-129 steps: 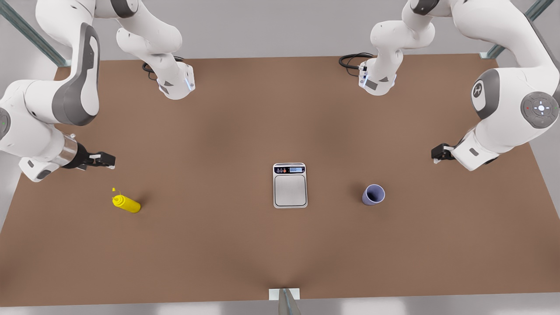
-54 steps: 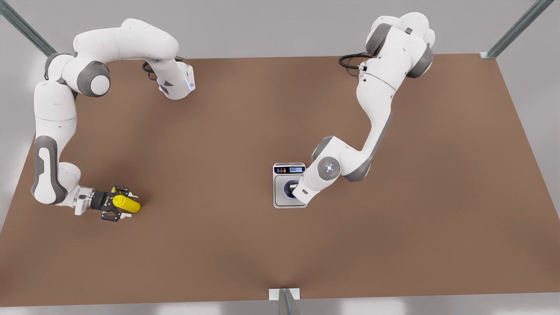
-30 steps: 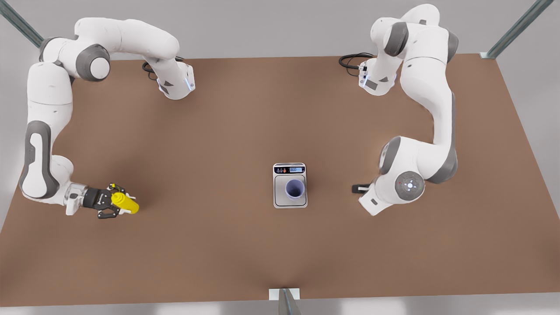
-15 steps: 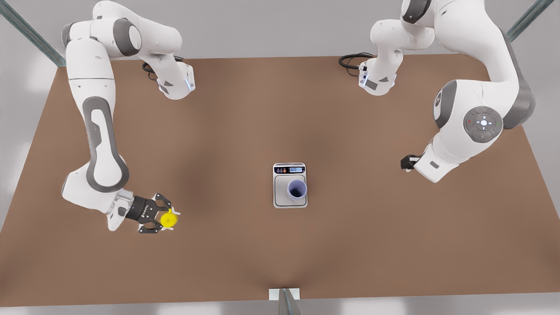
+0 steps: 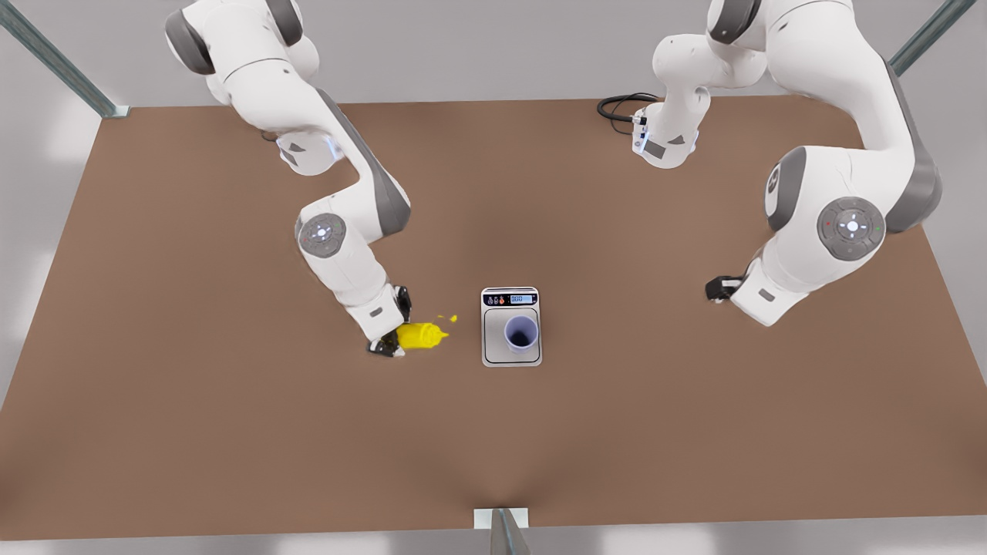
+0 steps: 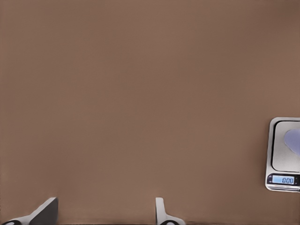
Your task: Move cup to the weight, pick up sauce bottle, pour sauce
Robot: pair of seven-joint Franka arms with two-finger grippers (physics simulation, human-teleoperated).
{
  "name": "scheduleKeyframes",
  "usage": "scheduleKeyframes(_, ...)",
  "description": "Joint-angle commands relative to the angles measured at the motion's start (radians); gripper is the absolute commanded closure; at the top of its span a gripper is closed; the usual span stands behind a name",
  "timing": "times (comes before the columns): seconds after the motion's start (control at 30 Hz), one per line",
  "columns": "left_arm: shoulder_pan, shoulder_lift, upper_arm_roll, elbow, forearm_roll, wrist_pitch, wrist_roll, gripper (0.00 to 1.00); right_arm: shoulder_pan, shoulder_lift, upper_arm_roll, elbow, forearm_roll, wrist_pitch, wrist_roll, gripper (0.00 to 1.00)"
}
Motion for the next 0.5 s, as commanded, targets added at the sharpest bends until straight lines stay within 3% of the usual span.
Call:
scheduleKeyframes(0.0,-0.002,0.002,-0.003,0.000,-0.018,0.000,-0.014,0.00,0.013,0.001,-0.011,0.002,-0.009,0.000,0.004,0.45)
scheduleKeyframes(0.17,0.000,0.011,-0.003,0.000,-0.064,0.006,-0.052,0.00,0.159,0.060,-0.046,0.103,-0.223,-0.153,0.220,0.45)
scheduleKeyframes(0.47,0.001,0.016,0.003,0.000,-0.090,0.018,-0.051,0.00,0.252,0.123,-0.043,0.229,-0.486,-0.392,0.231,0.45)
